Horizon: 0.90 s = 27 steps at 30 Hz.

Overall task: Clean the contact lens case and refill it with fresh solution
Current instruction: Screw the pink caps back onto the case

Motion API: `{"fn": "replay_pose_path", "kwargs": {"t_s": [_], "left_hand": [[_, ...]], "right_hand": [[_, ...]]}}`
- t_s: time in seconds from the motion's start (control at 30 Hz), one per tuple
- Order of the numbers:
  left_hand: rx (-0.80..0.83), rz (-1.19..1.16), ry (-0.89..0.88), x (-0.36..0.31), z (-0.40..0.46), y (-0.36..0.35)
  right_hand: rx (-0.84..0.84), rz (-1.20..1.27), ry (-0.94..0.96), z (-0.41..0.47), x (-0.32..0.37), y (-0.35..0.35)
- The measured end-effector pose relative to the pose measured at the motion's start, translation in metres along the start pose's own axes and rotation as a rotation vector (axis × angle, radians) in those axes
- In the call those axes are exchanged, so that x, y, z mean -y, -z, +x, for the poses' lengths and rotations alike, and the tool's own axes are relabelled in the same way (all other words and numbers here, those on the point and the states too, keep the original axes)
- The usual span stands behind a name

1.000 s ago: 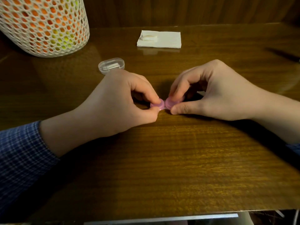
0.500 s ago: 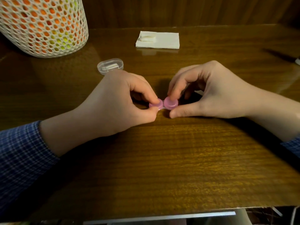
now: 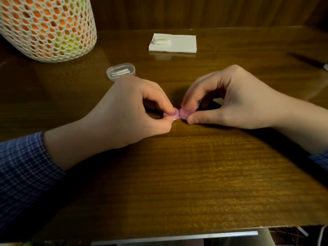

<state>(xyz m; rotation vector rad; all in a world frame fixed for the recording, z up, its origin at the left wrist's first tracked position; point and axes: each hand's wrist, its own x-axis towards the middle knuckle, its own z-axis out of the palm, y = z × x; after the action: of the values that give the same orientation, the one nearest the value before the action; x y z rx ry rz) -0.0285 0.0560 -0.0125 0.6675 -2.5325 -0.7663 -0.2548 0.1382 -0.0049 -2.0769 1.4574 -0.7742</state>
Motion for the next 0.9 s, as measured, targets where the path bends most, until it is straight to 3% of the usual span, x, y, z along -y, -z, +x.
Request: {"fn": "replay_pose_path", "kwargs": {"t_s": [0.9], "left_hand": [[0.006, 0.008, -0.009, -0.0007, 0.0004, 0.0009]], "right_hand": [[-0.012, -0.002, 0.039, -0.0021, -0.0007, -0.0022]]}}
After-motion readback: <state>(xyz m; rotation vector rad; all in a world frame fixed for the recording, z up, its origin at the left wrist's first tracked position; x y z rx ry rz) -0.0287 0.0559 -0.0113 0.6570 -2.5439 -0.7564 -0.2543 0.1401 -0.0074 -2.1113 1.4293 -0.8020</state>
